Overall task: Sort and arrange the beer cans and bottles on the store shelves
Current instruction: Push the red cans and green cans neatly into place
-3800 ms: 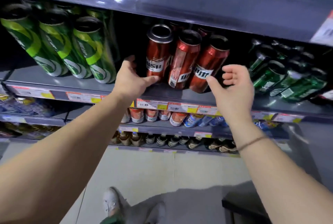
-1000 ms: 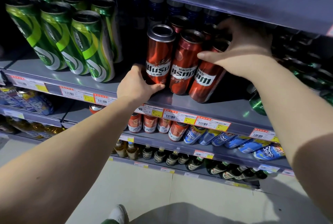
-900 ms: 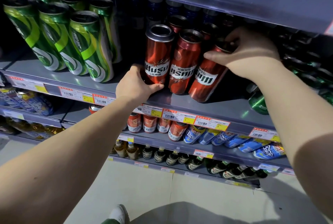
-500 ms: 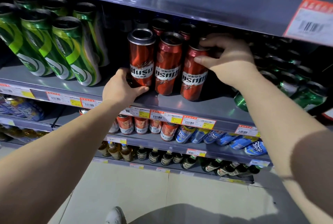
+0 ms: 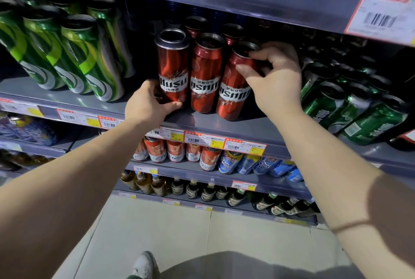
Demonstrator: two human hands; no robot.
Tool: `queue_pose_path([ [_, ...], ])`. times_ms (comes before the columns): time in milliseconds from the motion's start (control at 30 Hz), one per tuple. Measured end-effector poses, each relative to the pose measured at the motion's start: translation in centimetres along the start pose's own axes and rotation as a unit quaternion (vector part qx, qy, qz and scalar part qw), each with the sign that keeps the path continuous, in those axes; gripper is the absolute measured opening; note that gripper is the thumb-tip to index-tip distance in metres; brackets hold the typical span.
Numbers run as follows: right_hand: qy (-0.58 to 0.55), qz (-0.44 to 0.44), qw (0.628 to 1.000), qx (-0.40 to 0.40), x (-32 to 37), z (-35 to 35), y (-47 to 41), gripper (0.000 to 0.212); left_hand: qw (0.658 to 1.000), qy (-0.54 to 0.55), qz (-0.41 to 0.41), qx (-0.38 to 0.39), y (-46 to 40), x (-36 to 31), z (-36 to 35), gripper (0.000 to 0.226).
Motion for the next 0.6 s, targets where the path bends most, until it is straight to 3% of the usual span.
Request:
queue_pose_path([
  [167,0.008,0.012,1.000,-0.001,-0.2,0.0,0.5,0.028,1.000,0.002,0.003,0.017,0.7,-0.5,0.0,0.076],
  [267,0.021,-0.008,1.000,0.016,-0.5,0.5,1.5,0.047,0.999,-0.009,-0.018,-0.041,2.6,-2.2,1.0,0.076],
  [367,0.064,-0.007,0.997,0.036,-0.9,2.3,2.9,0.048,0.993,-0.002,-0.060,-0.101,5.7,-4.9,1.1,0.067],
  [500,0.081,-0.002,0.995,0.057,-2.1,6.4,4.3,0.035,0.990,0.048,-0.130,-0.020,9.2,-10.3,-2.8,0.052],
  [600,0.116,-0.003,0.992,0.048,-3.9,10.4,4.7,0.025,0.982,0.093,-0.144,0.078,10.8,-14.0,-7.0,0.056],
])
Point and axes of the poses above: each hand's wrist, its own y-axis away from the middle knuckle, its own z-axis out of the back of the hand, x = y × z, the point moved 6 cm from there along -y, towards the middle knuckle, and after that the axes turned 5 degrees about y, right-handed, at the moved point
